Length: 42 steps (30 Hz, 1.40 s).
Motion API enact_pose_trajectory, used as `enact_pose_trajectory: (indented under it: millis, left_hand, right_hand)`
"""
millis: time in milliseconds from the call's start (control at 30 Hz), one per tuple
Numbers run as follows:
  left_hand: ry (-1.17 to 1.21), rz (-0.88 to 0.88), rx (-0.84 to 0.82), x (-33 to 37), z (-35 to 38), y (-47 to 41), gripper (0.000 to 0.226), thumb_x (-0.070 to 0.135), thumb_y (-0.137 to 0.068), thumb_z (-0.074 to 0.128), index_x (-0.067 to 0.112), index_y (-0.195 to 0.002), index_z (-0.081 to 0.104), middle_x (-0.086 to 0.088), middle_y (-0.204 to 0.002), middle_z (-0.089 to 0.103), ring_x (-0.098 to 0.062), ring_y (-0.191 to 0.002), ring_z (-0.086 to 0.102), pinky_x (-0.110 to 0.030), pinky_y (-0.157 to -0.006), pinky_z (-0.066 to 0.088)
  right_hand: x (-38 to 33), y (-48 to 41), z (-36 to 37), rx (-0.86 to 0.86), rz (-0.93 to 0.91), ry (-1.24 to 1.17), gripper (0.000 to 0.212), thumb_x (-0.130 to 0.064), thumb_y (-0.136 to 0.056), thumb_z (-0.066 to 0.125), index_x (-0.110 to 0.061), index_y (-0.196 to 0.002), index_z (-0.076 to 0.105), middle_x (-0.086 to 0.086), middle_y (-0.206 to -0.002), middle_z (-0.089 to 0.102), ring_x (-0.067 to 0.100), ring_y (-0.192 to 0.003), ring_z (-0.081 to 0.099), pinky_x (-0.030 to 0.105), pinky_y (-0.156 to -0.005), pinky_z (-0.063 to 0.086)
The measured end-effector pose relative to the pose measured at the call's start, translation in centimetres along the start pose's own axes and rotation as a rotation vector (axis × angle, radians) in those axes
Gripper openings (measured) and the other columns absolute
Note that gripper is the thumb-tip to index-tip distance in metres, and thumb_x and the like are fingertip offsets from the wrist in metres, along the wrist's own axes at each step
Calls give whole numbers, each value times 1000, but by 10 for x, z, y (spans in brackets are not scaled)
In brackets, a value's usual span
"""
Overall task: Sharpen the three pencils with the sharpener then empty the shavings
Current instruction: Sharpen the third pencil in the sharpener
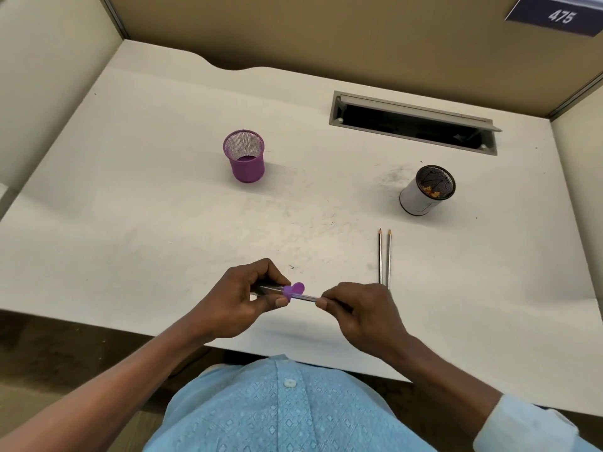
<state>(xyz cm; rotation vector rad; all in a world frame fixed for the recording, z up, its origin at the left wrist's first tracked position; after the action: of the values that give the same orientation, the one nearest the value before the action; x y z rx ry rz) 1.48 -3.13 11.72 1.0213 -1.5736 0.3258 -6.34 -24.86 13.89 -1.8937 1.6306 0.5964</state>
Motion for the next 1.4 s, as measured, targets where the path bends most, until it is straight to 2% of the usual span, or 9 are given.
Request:
enact_pose_trajectory:
  millis: [100, 167, 500, 767, 900, 1133, 1200, 1333, 1400]
  left_hand:
    - [-37, 58, -22, 2, 1, 5, 21, 11, -91, 89, 23, -102, 77, 7, -99, 84, -21, -92, 80, -29, -88, 63]
    - [-47, 56, -36, 2, 3, 7, 22, 11, -90, 89, 24, -103, 77, 8, -98, 84, -19, -91, 79, -26, -88, 62]
    - [55, -58, -51, -1, 6, 7, 8, 16, -97, 83, 20, -102, 77, 3, -96, 86, -7, -82, 76, -14, -74, 55]
    - [-1, 71, -61, 6, -1, 16, 21, 5, -88, 89, 15, -104, 79, 7, -95, 84, -14, -89, 80, -17, -86, 57]
    - [-11, 50, -63, 7, -5, 13, 18, 8, -90, 89, 16, -103, 79, 8, -95, 84, -13, -90, 80, -20, -84, 59]
    - [42, -47, -75, 5, 4, 13, 6, 17, -97, 83, 17, -101, 78, -2, -90, 86, -6, -73, 70, -18, -65, 54]
    - [32, -21, -68, 6, 6, 15, 10, 12, -95, 85, 15, -101, 77, 0, -93, 86, -10, -81, 76, -20, -72, 58]
    - [-40, 46, -68, 9, 9, 21, 19, 8, -89, 90, 13, -103, 78, 5, -96, 85, -10, -89, 79, -16, -85, 57]
    - [-37, 42, -63, 9, 8, 21, 19, 9, -89, 90, 15, -102, 78, 4, -96, 84, -11, -88, 78, -19, -85, 58]
  right_hand:
    - [26, 8, 24, -389, 728, -654, 28, -34, -95, 80, -10, -80, 85, -1, -51, 53, 12, -45, 35, 23, -46, 29]
    - [25, 16, 29, -511, 870, -791, 30, -33, -95, 80, -5, -84, 85, 1, -54, 52, 12, -46, 31, 22, -45, 24]
    - [-13, 16, 2, 97, -342, 372, 25, -33, -101, 71, -17, -83, 76, -3, -64, 59, 19, -49, 50, 32, -42, 36]
    - [16, 19, 34, -561, 850, -777, 38, -39, -95, 78, -7, -78, 82, 0, -52, 43, 15, -49, 25, 23, -45, 20]
    - [8, 17, 31, -488, 632, -663, 28, -42, -92, 81, -15, -84, 83, -4, -55, 56, 10, -49, 42, 20, -49, 34]
    - [-27, 28, 2, 87, -317, 347, 19, -28, -100, 73, -15, -88, 79, -3, -67, 61, 19, -52, 52, 32, -43, 37]
    - [-19, 22, 3, 10, -148, 204, 22, -33, -99, 73, -18, -84, 80, -4, -61, 59, 15, -48, 45, 29, -45, 33]
    - [18, 24, 26, -501, 804, -725, 31, -36, -96, 76, -10, -80, 83, -1, -54, 47, 13, -49, 30, 24, -48, 24]
    - [15, 28, 31, -594, 845, -828, 32, -36, -97, 77, -7, -85, 84, 0, -55, 48, 13, -48, 29, 22, -46, 22]
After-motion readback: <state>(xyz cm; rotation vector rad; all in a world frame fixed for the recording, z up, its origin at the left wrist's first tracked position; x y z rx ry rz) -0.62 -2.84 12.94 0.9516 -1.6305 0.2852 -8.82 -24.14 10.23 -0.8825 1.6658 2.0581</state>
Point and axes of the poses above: each hand's wrist, its own y-axis away from the middle knuckle, its own z-axis out of the palm, x = y × z, the point moved 6 cm from there along -y, towards the middle knuckle
